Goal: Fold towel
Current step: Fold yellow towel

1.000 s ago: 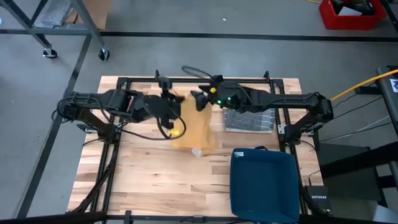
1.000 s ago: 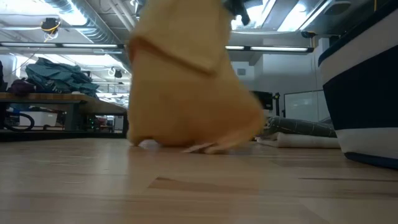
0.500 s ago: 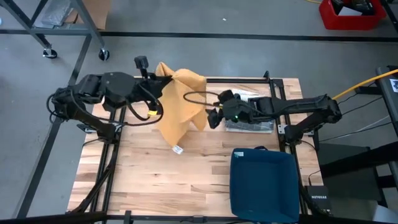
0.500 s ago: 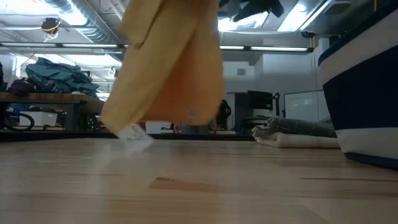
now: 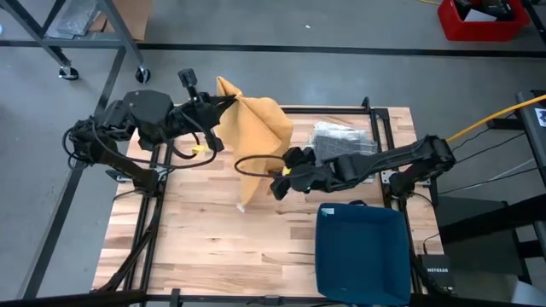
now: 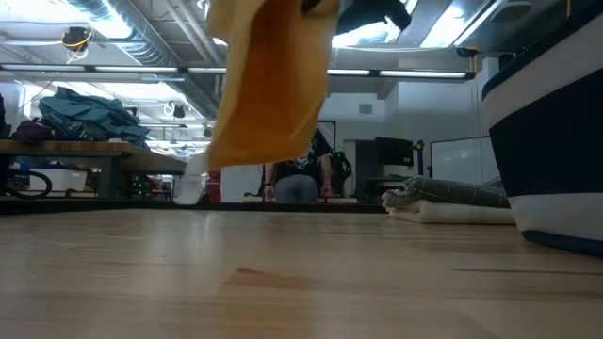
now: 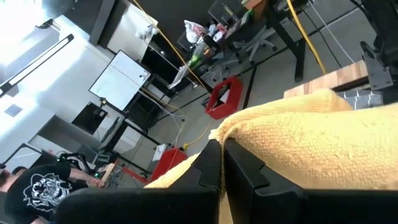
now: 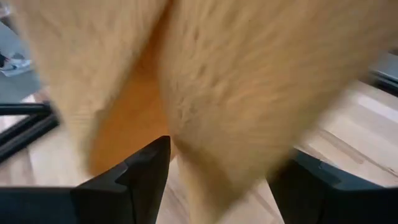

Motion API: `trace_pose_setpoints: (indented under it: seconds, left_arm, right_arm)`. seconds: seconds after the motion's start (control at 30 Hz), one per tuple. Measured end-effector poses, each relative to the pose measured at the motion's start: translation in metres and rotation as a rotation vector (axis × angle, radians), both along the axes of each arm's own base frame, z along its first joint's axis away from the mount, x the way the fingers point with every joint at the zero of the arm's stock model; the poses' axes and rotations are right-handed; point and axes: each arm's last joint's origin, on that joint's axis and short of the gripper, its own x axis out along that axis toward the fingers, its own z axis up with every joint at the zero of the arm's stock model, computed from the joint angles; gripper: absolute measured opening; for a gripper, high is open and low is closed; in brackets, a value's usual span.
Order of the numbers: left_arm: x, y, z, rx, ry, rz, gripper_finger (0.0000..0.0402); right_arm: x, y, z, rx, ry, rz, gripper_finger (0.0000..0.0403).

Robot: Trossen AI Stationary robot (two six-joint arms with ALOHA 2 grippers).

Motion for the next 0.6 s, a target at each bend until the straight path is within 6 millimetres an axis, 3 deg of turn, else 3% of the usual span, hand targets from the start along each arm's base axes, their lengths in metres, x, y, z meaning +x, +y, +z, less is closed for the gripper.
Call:
trace_pose_setpoints:
  seconds: [0.23,0.6]
  left_arm:
    - [0.0,0.0,0.001,-0.002,-0.016,0.0,0.0]
    - [0.001,0.0,0.001,-0.004,-0.015,0.001,0.0]
  right_arm:
    - [0.017,0.003,-0.026,-0.023,0.068,-0.008,0.025]
    - [0.017,0.012,-0.03,-0.053,0.068,-0.016,0.025]
